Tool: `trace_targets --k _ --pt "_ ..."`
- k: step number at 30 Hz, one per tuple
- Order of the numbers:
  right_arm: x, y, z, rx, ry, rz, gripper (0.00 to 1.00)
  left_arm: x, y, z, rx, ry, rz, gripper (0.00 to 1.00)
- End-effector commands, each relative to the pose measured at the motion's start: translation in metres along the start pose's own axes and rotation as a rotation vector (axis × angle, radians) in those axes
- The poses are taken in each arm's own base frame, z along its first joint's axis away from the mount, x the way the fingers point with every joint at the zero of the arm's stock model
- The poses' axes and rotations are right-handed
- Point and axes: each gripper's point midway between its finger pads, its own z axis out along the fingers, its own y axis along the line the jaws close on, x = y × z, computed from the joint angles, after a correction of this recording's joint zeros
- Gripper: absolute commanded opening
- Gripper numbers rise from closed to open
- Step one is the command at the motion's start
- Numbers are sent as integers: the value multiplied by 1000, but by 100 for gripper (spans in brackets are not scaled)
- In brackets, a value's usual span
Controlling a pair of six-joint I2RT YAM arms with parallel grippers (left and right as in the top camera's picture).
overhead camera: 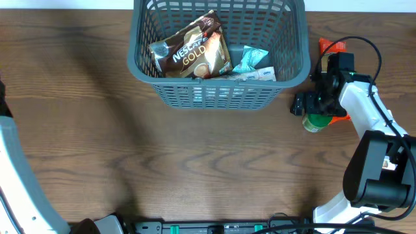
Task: Pack container
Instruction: 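Lower right gripper around the green-lidded jar to grasp it, then lift the jar with right gripper and carry it over the basket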
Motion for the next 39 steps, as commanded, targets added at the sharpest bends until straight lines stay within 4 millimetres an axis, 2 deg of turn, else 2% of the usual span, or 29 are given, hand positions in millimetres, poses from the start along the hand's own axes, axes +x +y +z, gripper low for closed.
trace_targets --k 1,8,12,20,24,33,36,39 --pt "4 0 4 7 18 0 99 0 4 1 -17 0 -10 98" --pt "7 1 6 7 25 0 88 0 4 1 -17 0 -10 99" --pt "13 -2 9 24 42 0 86 0 4 1 -17 0 -10 98" --pt "26 -5 22 36 59 3 90 0 4 1 -17 0 -10 98" --pt "31 -6 26 46 66 6 89 0 4 1 -17 0 -10 98" --pt "30 -7 31 48 47 22 88 0 4 1 -17 0 -10 99" --pt "28 -7 31 49 42 22 81 0 4 1 -17 0 -10 98" --pt "28 -7 31 49 40 22 69 0 4 1 -17 0 -10 99"
